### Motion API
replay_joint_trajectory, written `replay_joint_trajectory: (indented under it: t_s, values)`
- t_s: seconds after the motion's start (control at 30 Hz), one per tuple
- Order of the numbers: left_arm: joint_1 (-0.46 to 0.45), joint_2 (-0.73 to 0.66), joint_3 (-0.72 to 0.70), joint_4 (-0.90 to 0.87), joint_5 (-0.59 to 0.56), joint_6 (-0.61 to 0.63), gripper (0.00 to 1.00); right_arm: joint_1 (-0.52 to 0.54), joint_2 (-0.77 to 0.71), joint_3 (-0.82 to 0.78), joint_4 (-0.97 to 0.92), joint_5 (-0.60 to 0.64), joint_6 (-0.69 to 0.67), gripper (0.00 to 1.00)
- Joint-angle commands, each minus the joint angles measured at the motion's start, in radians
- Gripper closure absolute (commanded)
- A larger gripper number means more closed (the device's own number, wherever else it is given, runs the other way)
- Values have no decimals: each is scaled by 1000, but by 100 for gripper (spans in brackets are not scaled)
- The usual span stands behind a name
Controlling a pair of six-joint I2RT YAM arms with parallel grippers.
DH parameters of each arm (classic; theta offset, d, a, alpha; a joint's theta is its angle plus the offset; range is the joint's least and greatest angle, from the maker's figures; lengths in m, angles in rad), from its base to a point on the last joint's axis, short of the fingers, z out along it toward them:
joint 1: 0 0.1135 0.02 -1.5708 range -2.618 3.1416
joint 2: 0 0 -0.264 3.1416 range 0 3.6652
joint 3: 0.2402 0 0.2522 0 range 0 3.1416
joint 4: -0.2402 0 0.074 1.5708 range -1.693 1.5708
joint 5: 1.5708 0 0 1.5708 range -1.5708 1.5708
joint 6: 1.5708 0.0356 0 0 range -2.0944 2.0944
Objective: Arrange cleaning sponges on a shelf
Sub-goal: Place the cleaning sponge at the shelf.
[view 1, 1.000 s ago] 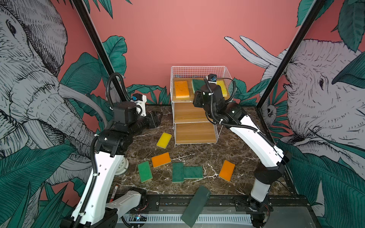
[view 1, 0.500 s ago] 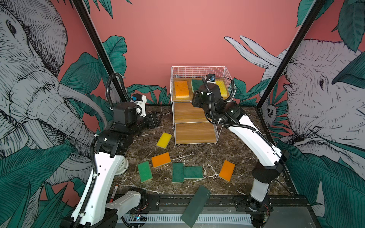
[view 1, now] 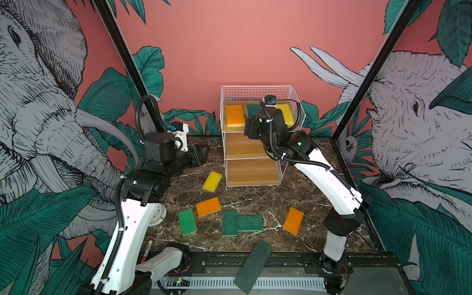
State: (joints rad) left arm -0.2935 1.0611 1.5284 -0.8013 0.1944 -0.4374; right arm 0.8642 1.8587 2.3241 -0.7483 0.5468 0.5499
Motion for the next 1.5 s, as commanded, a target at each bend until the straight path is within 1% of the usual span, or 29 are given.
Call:
replay_joint_trajectory:
  t_s: [0.0,0.23,0.37,0.5,0.7,0.87,1.07,1.17,1.27,1.33,1.4,1.47]
  values:
    - [4,-21,-7,1,-1,-1,38,9,-10,-20,-54,11,18,21]
    - [5,-18,-1,2,7,-2,38,12,-61,-64,-33,16,8,21]
    - [4,-13,2,1,11,-1,38,12,-79,-60,-40,-20,-23,20]
    - [4,-11,12,-12,7,8,38,17,-105,-70,-51,-37,-25,20]
    - [4,-13,19,-13,10,3,38,36,-167,-117,-45,-12,-30,20]
    - [4,-8,31,-13,25,0,39,49,-200,-102,-73,-25,-42,21]
    - [4,-4,73,-21,66,-3,43,51,-205,-24,-159,-72,-65,23]
    - [-2,-4,97,-34,74,-3,48,51,-217,-19,-178,-92,-79,26]
    - [-35,6,139,-52,74,10,56,51,-227,-15,-201,-111,-98,30]
    - [-93,30,188,-81,27,37,58,51,-236,-13,-216,-120,-110,31]
    - [-184,81,268,-132,-58,75,58,51,-248,-11,-235,-119,-122,33]
    - [-230,137,344,-174,-81,93,58,52,-250,-16,-251,-116,-126,37]
